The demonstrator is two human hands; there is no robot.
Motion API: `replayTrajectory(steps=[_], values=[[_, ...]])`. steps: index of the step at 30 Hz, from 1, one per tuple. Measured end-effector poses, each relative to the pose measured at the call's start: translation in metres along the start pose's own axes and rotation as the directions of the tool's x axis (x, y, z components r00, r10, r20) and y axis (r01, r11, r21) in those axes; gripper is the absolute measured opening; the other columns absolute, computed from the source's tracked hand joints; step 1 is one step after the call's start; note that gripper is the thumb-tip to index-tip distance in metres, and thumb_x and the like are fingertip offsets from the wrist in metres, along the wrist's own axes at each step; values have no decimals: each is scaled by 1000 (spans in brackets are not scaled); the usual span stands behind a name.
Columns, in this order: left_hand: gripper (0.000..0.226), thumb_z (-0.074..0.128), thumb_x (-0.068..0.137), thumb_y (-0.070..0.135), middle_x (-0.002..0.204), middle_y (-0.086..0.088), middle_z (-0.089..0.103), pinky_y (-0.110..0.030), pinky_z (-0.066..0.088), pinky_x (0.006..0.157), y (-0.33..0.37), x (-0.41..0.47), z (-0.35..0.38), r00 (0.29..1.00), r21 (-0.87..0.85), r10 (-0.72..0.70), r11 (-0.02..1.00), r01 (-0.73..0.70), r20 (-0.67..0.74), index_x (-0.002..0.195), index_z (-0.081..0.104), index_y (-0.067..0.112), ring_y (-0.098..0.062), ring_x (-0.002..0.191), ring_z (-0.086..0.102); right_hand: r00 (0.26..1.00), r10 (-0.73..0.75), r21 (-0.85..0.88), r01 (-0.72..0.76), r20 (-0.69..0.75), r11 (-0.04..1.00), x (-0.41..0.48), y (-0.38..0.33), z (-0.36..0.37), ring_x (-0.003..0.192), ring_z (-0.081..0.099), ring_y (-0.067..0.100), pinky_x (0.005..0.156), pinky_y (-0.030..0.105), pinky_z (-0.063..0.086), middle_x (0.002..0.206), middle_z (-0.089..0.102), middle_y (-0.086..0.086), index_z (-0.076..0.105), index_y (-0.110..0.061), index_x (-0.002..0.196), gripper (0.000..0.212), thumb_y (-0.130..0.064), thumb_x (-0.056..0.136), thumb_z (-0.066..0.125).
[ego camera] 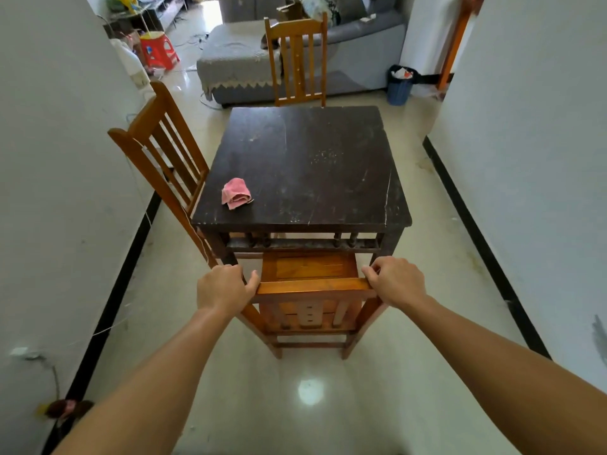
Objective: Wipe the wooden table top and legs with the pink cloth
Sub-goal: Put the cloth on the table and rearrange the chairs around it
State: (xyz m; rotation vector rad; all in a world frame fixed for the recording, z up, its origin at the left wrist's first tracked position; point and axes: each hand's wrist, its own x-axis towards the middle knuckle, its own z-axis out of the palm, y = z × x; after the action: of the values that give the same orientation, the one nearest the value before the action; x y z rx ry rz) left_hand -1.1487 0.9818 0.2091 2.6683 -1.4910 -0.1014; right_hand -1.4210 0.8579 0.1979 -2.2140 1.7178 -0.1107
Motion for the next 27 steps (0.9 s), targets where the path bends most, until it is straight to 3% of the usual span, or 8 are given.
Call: replayTrajectory(steps=[6, 11, 14, 16, 18, 20, 23, 27], values=[[43, 45, 93, 54, 61, 8, 55, -18, 34, 49, 6, 0, -2, 999, 50, -42, 998, 41, 23, 66, 60, 24, -10, 56, 53, 996, -54, 51, 51, 72, 997, 3, 7, -5, 62, 54, 7, 52, 19, 36, 68, 58, -10, 64, -25, 81, 38, -53, 97, 44], [38, 40, 95, 50, 71, 5, 60, -23, 41, 58, 20, 6, -13, 970, 125, -138, 986, 114, 198, 73, 60, 26, -9, 66, 56, 963, -189, 133, 166, 191, 977, 9, 15, -6, 68, 59, 5, 62, 20, 50, 77, 63, -13, 66, -30, 91, 37, -61, 93, 45], [34, 39, 94, 53, 78, 7, 60, -27, 43, 67, 51, 11, -21, 944, 211, -191, 968, 136, 269, 86, 60, 27, -9, 73, 55, 881, -317, 237, 244, 352, 940, 19, 27, -11, 74, 62, 4, 66, 20, 53, 87, 64, -16, 63, -35, 103, 40, -68, 88, 48], [30, 44, 93, 53, 84, 8, 58, -27, 41, 69, 86, 15, -28, 939, 201, -196, 969, 141, 283, 96, 57, 26, -9, 77, 53, 792, -377, 414, 174, 481, 894, 28, 39, -21, 86, 64, 6, 77, 26, 57, 101, 64, -14, 60, -36, 115, 46, -69, 85, 51], [27, 48, 94, 49, 87, 8, 57, -24, 40, 66, 127, 25, -36, 945, 142, -175, 980, 140, 275, 102, 56, 25, -8, 78, 54, 769, -396, 475, 138, 502, 869, 45, 59, -38, 98, 63, 9, 85, 30, 56, 114, 63, -10, 57, -32, 124, 50, -66, 86, 53], [25, 50, 94, 48, 84, 7, 60, -22, 44, 61, 168, 40, -40, 954, 50, -136, 991, 128, 266, 101, 58, 24, -7, 74, 58, 812, -366, 399, 183, 454, 899, 69, 87, -59, 99, 62, 11, 83, 28, 55, 122, 61, -7, 54, -29, 130, 52, -61, 89, 55], [25, 51, 93, 50, 76, 9, 61, -23, 52, 62, 228, 74, -43, 975, -14, -48, 999, 52, 217, 99, 58, 27, -8, 66, 61, 865, -335, 171, 291, 373, 941, 125, 132, -102, 87, 60, 11, 75, 25, 53, 115, 64, -5, 55, -27, 130, 49, -55, 90, 57], [29, 51, 92, 51, 75, 12, 59, -22, 48, 61, 300, 135, -44, 987, -57, 79, 996, -71, 143, 104, 58, 26, -6, 66, 58, 913, -340, -18, 353, 228, 936, 206, 174, -154, 95, 62, 13, 81, 28, 53, 114, 65, -3, 58, -25, 126, 41, -48, 93, 57]])
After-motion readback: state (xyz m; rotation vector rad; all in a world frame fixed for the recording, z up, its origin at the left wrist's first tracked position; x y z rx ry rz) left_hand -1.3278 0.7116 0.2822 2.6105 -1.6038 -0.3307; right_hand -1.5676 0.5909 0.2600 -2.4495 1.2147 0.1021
